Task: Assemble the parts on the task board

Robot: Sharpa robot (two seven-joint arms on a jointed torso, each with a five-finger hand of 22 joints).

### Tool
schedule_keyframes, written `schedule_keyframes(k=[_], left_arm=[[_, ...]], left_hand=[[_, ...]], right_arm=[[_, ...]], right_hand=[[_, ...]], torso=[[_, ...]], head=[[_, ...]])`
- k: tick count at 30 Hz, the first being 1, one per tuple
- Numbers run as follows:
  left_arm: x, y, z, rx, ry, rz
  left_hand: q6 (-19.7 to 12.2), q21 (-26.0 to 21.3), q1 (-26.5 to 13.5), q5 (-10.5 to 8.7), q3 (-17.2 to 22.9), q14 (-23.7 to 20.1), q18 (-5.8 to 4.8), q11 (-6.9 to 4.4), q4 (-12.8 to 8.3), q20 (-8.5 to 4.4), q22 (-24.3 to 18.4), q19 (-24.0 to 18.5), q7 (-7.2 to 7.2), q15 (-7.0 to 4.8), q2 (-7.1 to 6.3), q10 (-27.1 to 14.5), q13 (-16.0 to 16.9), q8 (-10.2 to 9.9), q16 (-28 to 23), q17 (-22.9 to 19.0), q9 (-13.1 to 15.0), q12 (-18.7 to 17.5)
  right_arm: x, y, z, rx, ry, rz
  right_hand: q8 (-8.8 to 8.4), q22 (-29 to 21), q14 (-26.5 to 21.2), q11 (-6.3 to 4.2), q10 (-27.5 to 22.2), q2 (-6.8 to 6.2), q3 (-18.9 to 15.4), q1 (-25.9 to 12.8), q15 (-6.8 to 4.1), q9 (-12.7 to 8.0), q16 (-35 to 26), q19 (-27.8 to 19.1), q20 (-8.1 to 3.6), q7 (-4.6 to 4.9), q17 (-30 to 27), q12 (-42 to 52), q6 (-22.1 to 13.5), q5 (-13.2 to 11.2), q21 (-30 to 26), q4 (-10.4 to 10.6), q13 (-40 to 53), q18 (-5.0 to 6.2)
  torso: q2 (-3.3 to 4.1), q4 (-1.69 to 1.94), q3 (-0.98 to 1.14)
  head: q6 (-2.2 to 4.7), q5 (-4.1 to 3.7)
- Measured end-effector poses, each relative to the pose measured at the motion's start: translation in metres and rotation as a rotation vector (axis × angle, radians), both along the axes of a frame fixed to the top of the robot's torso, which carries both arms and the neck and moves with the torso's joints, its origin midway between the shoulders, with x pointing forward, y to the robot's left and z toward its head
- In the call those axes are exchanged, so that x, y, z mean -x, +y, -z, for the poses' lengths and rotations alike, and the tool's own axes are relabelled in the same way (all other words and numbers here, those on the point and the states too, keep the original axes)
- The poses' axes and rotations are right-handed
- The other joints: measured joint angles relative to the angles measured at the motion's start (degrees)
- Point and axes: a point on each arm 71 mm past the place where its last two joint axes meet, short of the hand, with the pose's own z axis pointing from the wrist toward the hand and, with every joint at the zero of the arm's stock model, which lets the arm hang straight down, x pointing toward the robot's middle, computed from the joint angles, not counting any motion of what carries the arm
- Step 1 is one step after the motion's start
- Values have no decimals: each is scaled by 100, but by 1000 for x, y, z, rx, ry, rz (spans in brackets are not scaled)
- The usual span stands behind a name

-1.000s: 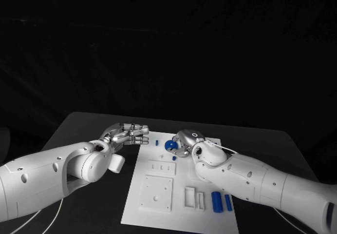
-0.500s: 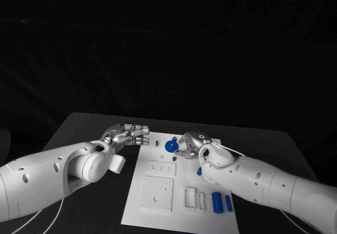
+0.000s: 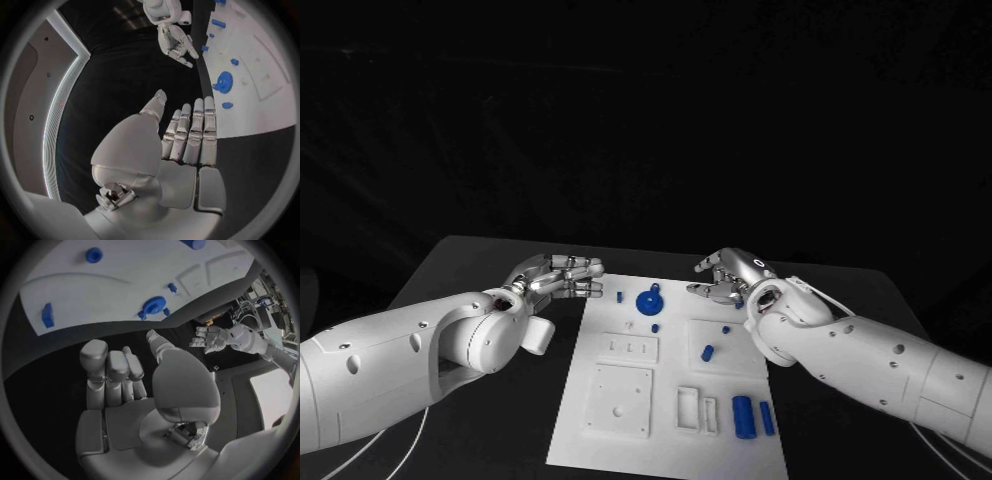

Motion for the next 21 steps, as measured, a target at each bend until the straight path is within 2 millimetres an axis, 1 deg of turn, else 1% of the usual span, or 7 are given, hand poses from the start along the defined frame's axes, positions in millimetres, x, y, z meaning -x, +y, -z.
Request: schedule_keyframes(k=[4, 8, 11, 13, 16, 18, 21], left_arm=[[-2, 3, 0, -2, -2, -8], [-3, 6, 0, -3, -4, -13], [-3, 7, 1, -1, -6, -10], [-3, 8, 1, 2, -8, -6], [-2, 9, 2, 7, -13, 3], [-2, 10, 2, 12, -16, 11], [-2, 10, 2, 17, -21, 20]], left_hand=[[0, 0, 0, 0, 0, 0, 0, 0, 0, 0, 0, 0, 0, 0, 0, 0, 0, 0, 0, 0, 0, 0], [0, 0, 0, 0, 0, 0, 0, 0, 0, 0, 0, 0, 0, 0, 0, 0, 0, 0, 0, 0, 0, 0], [-32, 0, 26, 0, 23, -3, 1, -12, -41, 12, 0, -12, -13, -3, -26, -12, 0, 0, 0, 0, 0, 0], [-128, 0, 99, 0, 29, -31, 2, -70, -148, 8, 1, -33, -45, -31, -54, -70, 0, 0, 0, 0, -6, 0], [-144, 4, 99, 0, 15, -31, 1, -73, -256, 0, 1, -41, -61, -31, -53, -113, 0, 0, 0, 0, -6, 0], [-144, 23, 99, 0, 7, -31, 1, -72, -318, 0, 1, -41, -61, -31, -53, -112, 0, 0, 0, 0, -6, 0], [-145, 23, 99, 0, 4, -31, 1, -72, -321, 0, 1, -41, -61, -31, -53, -112, 0, 0, 0, 0, -6, 0]], right_arm=[[-3, -32, -10, -33, 11, 8], [-8, -57, -9, -58, 53, 2], [-11, -71, -5, -70, 80, -11], [-13, -77, -2, -72, 92, -20], [-15, -86, 3, -72, 108, -34], [-17, -92, 7, -71, 119, -40], [-19, -99, 12, -71, 133, -45]], right_hand=[[0, 33, 0, 20, -20, 82, -191, 127, 0, 0, -24, 0, 0, 6, -9, 0, -74, 98, -27, -185, -26, 0], [0, 97, 0, 32, -32, 248, -723, 292, 0, 1, -27, 0, 0, 43, 39, 0, -257, 610, -27, -450, -46, 0], [0, 139, 0, 40, -41, 257, -859, 502, 0, 1, -27, 0, 0, 44, 47, 0, -258, 714, -27, -687, -54, 0], [0, 169, 0, 40, -40, 295, -905, 612, 0, 1, -49, 0, 0, 24, 34, -24, -285, 720, -27, -866, -77, 0], [0, 197, 0, 19, -62, 300, -891, 677, 0, 1, -86, 0, 0, -56, 7, -27, -218, 743, -27, -1050, -95, 0], [0, 219, 0, 18, -62, 300, -879, 677, 0, 1, -87, 0, 0, -81, 3, -61, -194, 768, -40, -1121, -105, -85], [0, 235, 0, -34, -71, 300, -858, 677, 0, 1, -118, 0, 0, -98, -7, -61, -176, 843, -60, -1148, -113, -87]], torso=[[-14, -44, 22], [-21, -80, 44], [-23, -99, 58], [-22, -106, 65], [-19, -109, 65], [-17, -103, 65], [-14, -96, 65]], head=[[-8, -23], [-10, -35], [-16, -64], [-24, -88], [-43, -121], [-60, -136], [-70, -139]])
